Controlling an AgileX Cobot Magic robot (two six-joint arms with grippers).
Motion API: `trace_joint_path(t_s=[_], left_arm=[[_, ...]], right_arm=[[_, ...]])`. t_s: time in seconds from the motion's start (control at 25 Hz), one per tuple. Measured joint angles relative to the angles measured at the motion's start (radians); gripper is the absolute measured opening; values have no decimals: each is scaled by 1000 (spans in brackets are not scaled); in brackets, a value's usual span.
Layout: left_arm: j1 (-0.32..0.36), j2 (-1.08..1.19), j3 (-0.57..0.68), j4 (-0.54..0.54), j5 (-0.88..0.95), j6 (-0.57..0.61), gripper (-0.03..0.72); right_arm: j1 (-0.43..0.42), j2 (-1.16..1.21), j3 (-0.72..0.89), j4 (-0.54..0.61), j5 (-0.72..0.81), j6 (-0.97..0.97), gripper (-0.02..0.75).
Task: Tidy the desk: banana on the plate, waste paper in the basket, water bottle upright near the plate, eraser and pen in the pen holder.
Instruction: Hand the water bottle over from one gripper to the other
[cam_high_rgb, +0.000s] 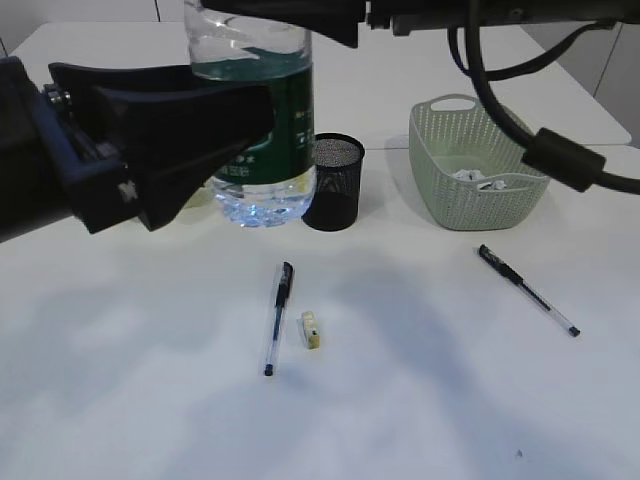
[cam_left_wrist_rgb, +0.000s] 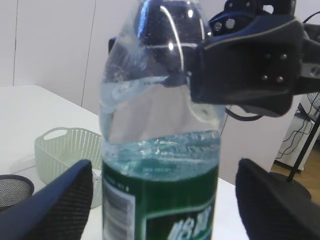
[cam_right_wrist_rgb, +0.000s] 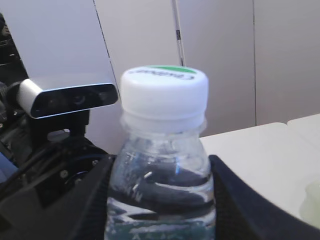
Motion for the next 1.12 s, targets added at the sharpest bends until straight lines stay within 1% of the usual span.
trace_joint_path(t_s=[0.12,0.24,0.44,0.56,0.72,0.8,0.92,1.0,1.12], left_arm=[[0,0,0,2,-9,0,641],[0,0,0,3,-11,0,641],[0,0,0,7,-13,0,631],[0,0,0,7,-13,0,584],[0,0,0,11,-14,0,481],[0,0,0,11,-14,0,441],[0,0,0,8,-14,15,412],[0,0,0,2,-14,56,410],[0,0,0,-11,-14,113,402]], right_arm=[[57,0,0,10,-8,-41,385],[94,0,0,17,-15,-68,385],[104,0,0,26,-19,-75,385],[104,0,0,32,-28,-75,385],[104,0,0,32,-35,-77,385],[104,0,0,33,-35,-77,384],[104,0,0,33,-36,-78,385],[104,0,0,35,-35,-82,389],[104,0,0,35,-35,-92,427]])
